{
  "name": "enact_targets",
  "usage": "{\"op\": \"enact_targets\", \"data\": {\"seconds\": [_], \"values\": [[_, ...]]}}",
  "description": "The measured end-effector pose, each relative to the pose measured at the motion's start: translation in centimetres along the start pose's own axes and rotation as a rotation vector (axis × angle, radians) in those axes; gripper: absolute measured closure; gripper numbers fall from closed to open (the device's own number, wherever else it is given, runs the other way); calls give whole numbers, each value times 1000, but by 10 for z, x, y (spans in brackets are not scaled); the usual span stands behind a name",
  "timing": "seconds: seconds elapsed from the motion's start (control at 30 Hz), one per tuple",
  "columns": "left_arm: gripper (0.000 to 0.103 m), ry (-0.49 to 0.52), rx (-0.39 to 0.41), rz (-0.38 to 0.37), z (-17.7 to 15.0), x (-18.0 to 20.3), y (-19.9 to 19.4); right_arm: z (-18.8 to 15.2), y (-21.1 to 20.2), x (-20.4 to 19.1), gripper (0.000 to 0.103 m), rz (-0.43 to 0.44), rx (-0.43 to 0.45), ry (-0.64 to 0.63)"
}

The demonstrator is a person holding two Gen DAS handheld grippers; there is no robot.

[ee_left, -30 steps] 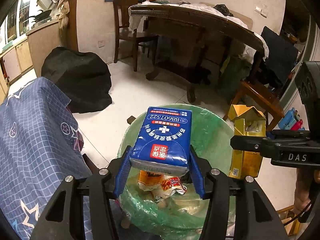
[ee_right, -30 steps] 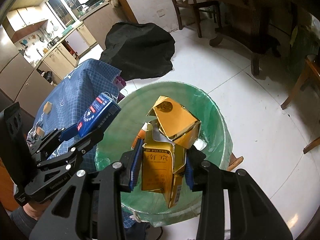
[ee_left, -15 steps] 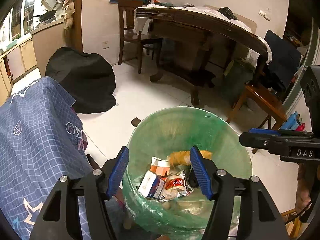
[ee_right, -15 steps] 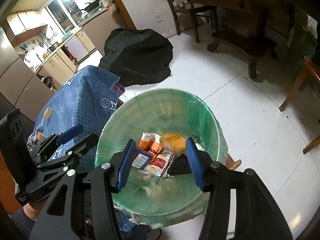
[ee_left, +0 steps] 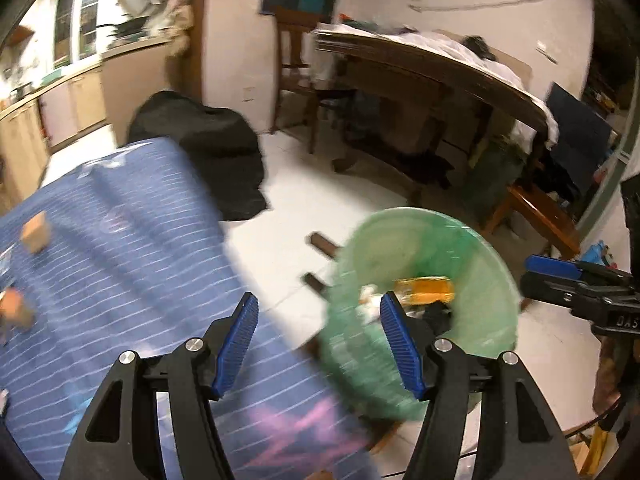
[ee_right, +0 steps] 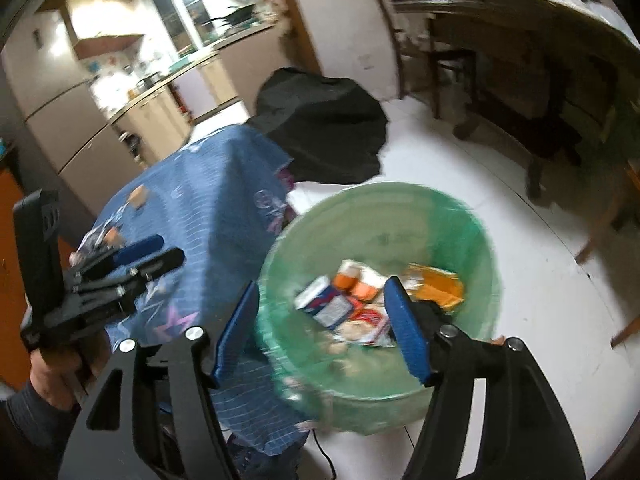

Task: Collect trash
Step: 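Move both tools back over the table toward the remaining trash, then grasp the beige knit glove with the left tool while the right tool grasps the orange sponge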

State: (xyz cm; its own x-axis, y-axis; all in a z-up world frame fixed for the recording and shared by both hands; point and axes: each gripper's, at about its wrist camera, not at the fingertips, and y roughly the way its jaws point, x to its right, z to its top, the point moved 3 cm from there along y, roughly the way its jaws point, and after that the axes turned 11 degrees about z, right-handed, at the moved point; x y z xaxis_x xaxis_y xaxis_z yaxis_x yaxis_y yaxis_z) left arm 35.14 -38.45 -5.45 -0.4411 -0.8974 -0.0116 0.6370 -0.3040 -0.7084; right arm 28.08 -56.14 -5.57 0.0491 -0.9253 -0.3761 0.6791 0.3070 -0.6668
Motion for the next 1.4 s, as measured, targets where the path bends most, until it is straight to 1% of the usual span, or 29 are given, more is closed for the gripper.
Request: {"op": "enact_targets", "data": {"seconds": [0.07, 0.1, 0.17, 0.2, 0.3, 0.4, 0.47, 0.57, 0.7, 0.77, 0.8, 0.87, 0.9, 0.97, 1.07, 1.17, 1.27, 1.3, 1.33, 1.37, 1.4], "values": [[39, -44, -5, 45, -10, -38, -11, -2, 10, -19, 38, 22, -12, -35], [39, -86, -10, 81, -18, -69, -19, -2, 16, -30, 38, 40, -19, -51], [39, -144, -12, 133, -28, -109, -32, -3, 28, -51, 37, 76, -33, -78], [39, -188, -12, 165, -34, -138, -41, -3, 34, -62, 37, 94, -38, -94], [39, -279, 3, 245, -53, -198, -69, -3, 55, -96, 36, 149, -58, -136], [38, -359, 14, 303, -76, -253, -97, -4, 74, -129, 35, 193, -84, -179], [38, -401, 20, 334, -89, -280, -113, -5, 87, -155, 34, 219, -102, -219], [35, -449, 26, 375, -105, -310, -129, -8, 101, -186, 32, 247, -120, -273], [34, -527, 13, 421, -127, -354, -141, -15, 118, -216, 32, 281, -154, -307], [30, -532, 30, 429, -128, -366, -143, -18, 127, -228, 32, 293, -170, -316], [23, -526, 39, 433, -127, -373, -143, -20, 131, -233, 32, 299, -177, -319], [19, -501, 55, 435, -123, -387, -140, -23, 136, -242, 31, 305, -185, -325], [17, -480, 57, 424, -120, -392, -134, -23, 138, -245, 31, 308, -188, -326], [16, -442, 46, 409, -117, -401, -126, -23, 143, -252, 31, 311, -193, -325], [16, -379, 34, 343, -111, -409, -113, -18, 150, -259, 30, 316, -199, -323], [16, -342, 21, 274, -108, -410, -100, -15, 162, -272, 30, 340, -211, -315], [16, -295, -8, 255, -108, -409, -83, -14, 175, -290, 30, 366, -224, -334], [22, -289, -11, 248, -108, -409, -79, -14, 179, -295, 30, 375, -229, -340], [34, -288, -10, 243, -107, -410, -77, -14, 184, -301, 30, 384, -234, -347], [41, -290, -12, 231, -107, -411, -75, -14, 189, -308, 30, 394, -240, -359], [51, -295, -12, 229, -107, -413, -74, -13, 194, -313, 30, 398, -244, -367]]}}
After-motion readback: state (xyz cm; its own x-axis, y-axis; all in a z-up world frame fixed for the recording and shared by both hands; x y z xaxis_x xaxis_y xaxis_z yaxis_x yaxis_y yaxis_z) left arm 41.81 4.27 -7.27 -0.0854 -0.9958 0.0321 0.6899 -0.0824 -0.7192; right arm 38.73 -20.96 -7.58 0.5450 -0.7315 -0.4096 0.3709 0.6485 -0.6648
